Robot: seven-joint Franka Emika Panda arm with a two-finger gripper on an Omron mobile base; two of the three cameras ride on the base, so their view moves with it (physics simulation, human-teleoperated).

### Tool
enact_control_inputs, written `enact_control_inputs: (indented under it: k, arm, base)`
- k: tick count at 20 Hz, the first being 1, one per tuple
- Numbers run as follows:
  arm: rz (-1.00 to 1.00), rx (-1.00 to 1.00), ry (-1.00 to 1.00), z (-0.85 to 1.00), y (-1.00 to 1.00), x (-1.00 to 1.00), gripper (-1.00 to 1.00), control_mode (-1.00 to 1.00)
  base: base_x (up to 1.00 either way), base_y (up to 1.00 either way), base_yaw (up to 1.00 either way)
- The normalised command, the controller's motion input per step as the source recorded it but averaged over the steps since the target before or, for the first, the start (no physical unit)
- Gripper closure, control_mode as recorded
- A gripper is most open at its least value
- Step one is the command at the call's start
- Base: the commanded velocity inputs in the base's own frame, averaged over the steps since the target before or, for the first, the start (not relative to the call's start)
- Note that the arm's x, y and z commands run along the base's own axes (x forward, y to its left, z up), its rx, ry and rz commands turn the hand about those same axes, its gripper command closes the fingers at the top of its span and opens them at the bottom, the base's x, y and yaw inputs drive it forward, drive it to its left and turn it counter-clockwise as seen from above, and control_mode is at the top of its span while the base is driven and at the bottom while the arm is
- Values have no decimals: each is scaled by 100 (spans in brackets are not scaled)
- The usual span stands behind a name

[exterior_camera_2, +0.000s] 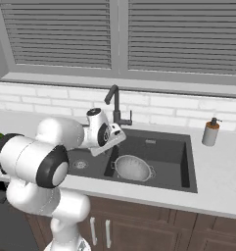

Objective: Put the colander in the sink, put the orange in the colander, and turn on the sink faucet and pour water over the colander.

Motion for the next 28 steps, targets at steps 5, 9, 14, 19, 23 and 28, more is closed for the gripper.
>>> enact_control_inputs:
  k: [5, 9, 14, 19, 23, 28]
  arm:
    - [-6, 2, -23, 100, 25, -47, -100, -100]
    - [-26, 7, -16, 100, 8, -27, -100, -100]
    - [-35, 8, -8, 100, 13, -4, -100, -100]
    - [-29, 23, 9, 100, 15, 60, -100, -100]
    - [-6, 24, 29, 100, 0, 88, -100, -100]
    - [-2, 13, 14, 69, 0, 25, -100, -100]
  base:
    - [0, 0, 0]
    - [0, 0, 0]
    - [0, 0, 0]
    - [0, 0, 0]
    - [0, 0, 0]
    - [0, 0, 0]
